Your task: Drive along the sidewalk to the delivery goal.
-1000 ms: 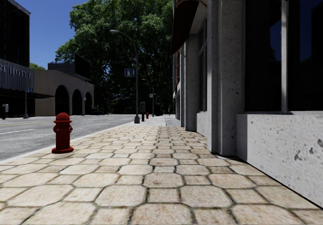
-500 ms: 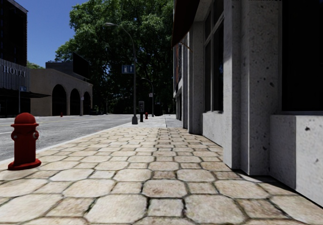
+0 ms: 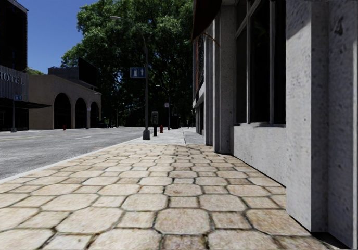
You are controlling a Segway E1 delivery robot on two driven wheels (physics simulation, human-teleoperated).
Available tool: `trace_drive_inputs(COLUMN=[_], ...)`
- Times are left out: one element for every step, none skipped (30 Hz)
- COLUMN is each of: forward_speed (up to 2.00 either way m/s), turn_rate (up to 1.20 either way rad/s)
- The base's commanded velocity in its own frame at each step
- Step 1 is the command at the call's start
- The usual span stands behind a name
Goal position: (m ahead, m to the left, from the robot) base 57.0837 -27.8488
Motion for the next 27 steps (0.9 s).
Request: trace_drive_inputs(forward_speed=[2.0,2.0,2.0,2.0,2.0,2.0,2.0,2.0,2.0,2.0,2.0,2.0,2.0,2.0,2.0,2.0,2.0,2.0,2.0,2.0,2.0,2.0,2.0,2.0,2.0,2.0,2.0], turn_rate=[-0.18,-0.21,-0.21,-0.21,-0.21,-0.21,-0.21,-0.21,-0.01,0.0,0.0,0.0,0.0,0.0,0.0,0.0,0.0,0.0,0.0,0.0,0.0,0.0,0.0,0.0,0.0,0.0,0.0])
